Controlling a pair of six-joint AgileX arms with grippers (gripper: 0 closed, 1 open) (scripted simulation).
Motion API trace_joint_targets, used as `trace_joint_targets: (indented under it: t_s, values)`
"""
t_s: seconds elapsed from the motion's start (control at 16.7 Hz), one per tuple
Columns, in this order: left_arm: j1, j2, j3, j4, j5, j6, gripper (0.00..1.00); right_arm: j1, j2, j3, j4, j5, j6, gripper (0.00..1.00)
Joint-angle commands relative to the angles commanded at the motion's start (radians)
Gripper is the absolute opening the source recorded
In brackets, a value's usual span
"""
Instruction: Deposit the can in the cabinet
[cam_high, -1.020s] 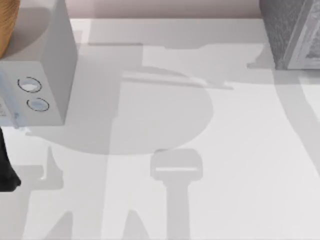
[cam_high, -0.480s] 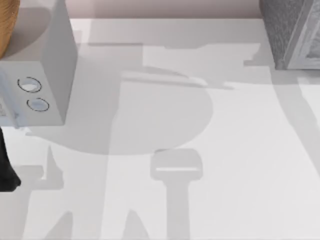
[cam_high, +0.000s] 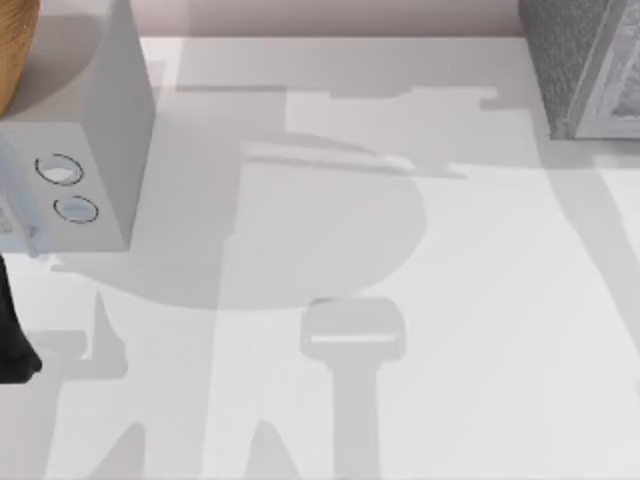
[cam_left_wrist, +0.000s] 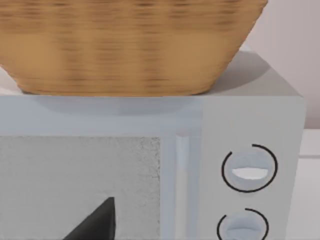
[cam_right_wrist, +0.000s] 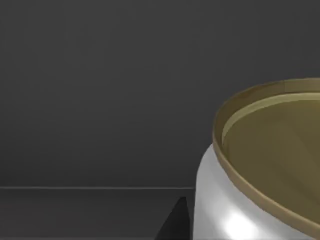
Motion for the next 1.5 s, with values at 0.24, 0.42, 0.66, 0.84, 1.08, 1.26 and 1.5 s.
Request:
trace_joint_targets:
  t_s: [0.24, 0.42, 0.66, 0.84, 1.08, 1.26, 1.5]
  values:
    - [0.0, 0.0, 0.0, 0.0, 0.0, 0.0, 1.0, -0.01, 0.102, 0.118, -0.041, -0.011, 0.004, 0.0]
    - [0.0, 0.0, 0.0, 0.0, 0.0, 0.0, 1.0, -0.017, 0.166, 0.206, -0.062, -0.017, 0.006, 0.0]
    - [0.0, 0.0, 0.0, 0.0, 0.0, 0.0, 1.0, -0.027, 0.255, 0.328, -0.092, -0.025, 0.005, 0.0]
    - [0.0, 0.0, 0.0, 0.0, 0.0, 0.0, 1.0, -0.035, 0.322, 0.419, -0.115, -0.031, 0.005, 0.0]
    - [0.0, 0.0, 0.0, 0.0, 0.0, 0.0, 1.0, -0.044, 0.41, 0.535, -0.145, -0.039, 0.004, 0.0]
    - [0.0, 0.0, 0.0, 0.0, 0.0, 0.0, 1.0, -0.052, 0.483, 0.637, -0.17, -0.046, 0.004, 0.0]
    - [0.0, 0.0, 0.0, 0.0, 0.0, 0.0, 1.0, -0.065, 0.579, 0.765, -0.203, -0.058, 0.004, 0.0]
